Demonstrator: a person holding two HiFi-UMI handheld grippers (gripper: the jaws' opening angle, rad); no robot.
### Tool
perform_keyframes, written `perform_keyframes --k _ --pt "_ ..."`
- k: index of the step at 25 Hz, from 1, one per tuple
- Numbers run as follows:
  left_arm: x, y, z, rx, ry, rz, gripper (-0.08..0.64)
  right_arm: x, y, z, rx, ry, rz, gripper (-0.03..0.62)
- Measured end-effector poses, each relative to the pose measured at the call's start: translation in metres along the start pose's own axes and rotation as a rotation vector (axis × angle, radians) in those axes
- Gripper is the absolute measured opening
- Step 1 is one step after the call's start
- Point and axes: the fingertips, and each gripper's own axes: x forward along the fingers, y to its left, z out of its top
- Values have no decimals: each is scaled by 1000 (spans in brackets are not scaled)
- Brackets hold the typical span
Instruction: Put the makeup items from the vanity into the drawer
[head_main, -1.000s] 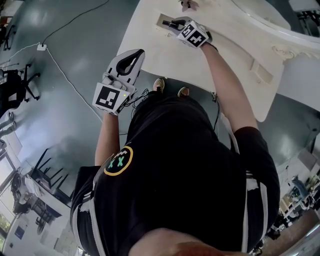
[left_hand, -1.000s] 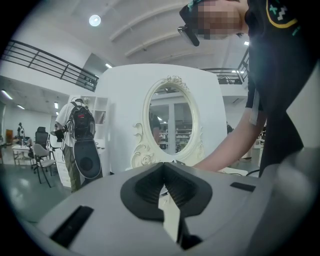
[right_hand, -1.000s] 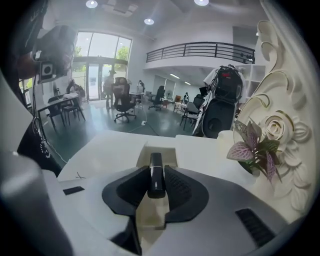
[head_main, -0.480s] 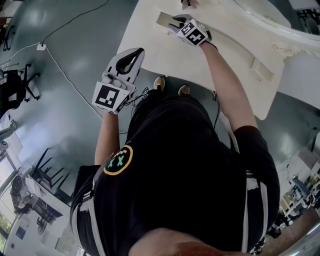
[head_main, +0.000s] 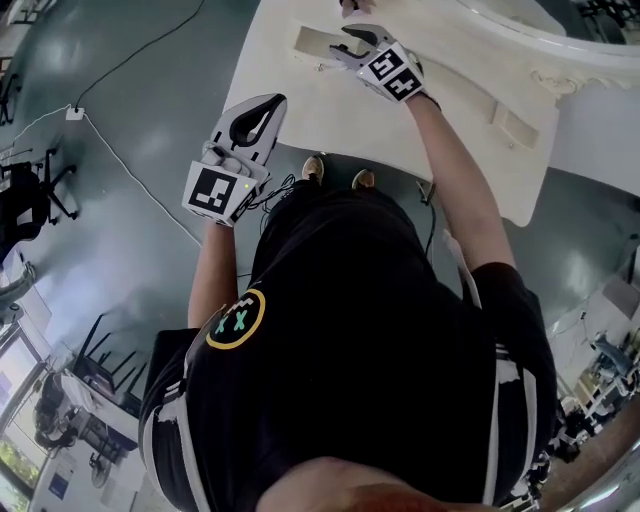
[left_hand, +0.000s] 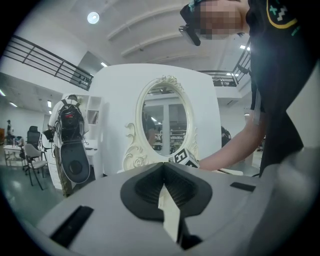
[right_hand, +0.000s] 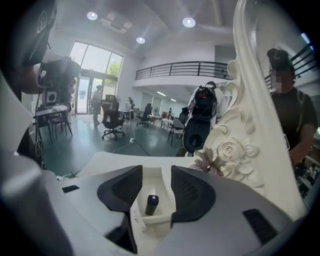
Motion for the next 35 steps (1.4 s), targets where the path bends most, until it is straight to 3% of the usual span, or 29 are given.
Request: perform_keyframes --k 4,10,14,17,20,23,35 --pt "19 -7 7 18 -18 -57 20 -54 0 36 0 -128 -71 161" --pt "49 -23 19 42 -48 -150 20 -145 10 79 13 -307 -202 31" --pt "68 -38 25 57 -56 -207 20 -196 22 97 -24 -392 -266 23" --pt "80 -51 30 68 -69 -252 20 -234 31 101 60 -471 -343 21" --pt "90 -63 35 80 -77 -291 20 -256 42 89 149 -472 -401 21" --pt "96 -71 38 86 -86 -318 20 -263 51 79 180 -449 -420 21" --pt "97 -79 40 87 -82 -329 20 -263 56 80 133 -439 -426 20"
